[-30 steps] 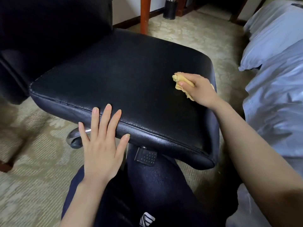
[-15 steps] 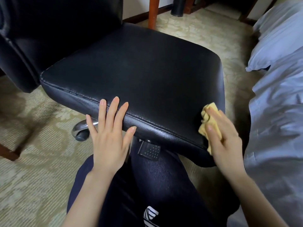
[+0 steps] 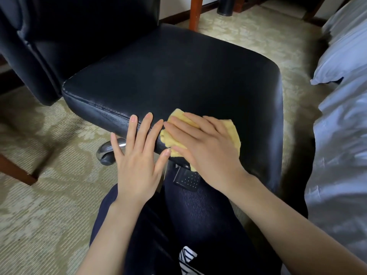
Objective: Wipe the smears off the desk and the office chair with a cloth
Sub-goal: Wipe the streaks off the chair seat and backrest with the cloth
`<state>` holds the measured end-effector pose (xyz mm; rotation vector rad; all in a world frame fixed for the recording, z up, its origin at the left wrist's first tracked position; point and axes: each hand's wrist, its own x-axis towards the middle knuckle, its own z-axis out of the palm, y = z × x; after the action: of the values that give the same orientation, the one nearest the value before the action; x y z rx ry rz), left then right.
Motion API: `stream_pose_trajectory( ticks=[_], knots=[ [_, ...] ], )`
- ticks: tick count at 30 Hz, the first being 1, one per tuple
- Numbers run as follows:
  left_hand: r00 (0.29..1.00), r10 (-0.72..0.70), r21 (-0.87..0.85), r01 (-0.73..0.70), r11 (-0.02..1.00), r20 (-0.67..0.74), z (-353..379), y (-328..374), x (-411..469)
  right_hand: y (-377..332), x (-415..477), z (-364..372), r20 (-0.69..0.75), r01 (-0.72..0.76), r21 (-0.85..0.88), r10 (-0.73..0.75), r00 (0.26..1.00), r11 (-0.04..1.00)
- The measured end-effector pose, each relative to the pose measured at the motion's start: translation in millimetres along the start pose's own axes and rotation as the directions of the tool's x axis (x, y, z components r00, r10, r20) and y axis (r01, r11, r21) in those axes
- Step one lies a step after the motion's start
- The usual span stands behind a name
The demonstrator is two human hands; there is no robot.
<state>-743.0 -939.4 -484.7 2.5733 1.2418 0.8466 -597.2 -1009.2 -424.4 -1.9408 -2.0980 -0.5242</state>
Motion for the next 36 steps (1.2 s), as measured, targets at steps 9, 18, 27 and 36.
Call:
stream_pose_trajectory(
  ticks=[9,18,27,36],
  knots=[
    [0.999,0.007,0.100,-0.003,0.995,-0.038,6.8,-2.6,-0.1,62.9,-113.1,-3.4,-0.099,0.225,-0.141,-0.240,0.966,0.964],
    [0.999,0.024,0.046,-0.023,0.999,-0.026,8.4,0.4,-1.8,101.2,-129.7,-16.7,0.040,0.419,-0.036,-0.418,0.908,0.907],
    [0.999,0.013,-0.102,-0.009,0.995,0.043,-14.4,-5.3,-2.7,53.2,-27.0,-17.7,0.123,0.312,0.130,-0.328,0.937,0.941],
    [0.928,-0.358,-0.103,0.348,0.932,-0.103,-54.7,-60.0,11.2,-4.7,105.5,28.6,0.251,0.317,0.254,-0.379,0.891,0.914]
  ],
)
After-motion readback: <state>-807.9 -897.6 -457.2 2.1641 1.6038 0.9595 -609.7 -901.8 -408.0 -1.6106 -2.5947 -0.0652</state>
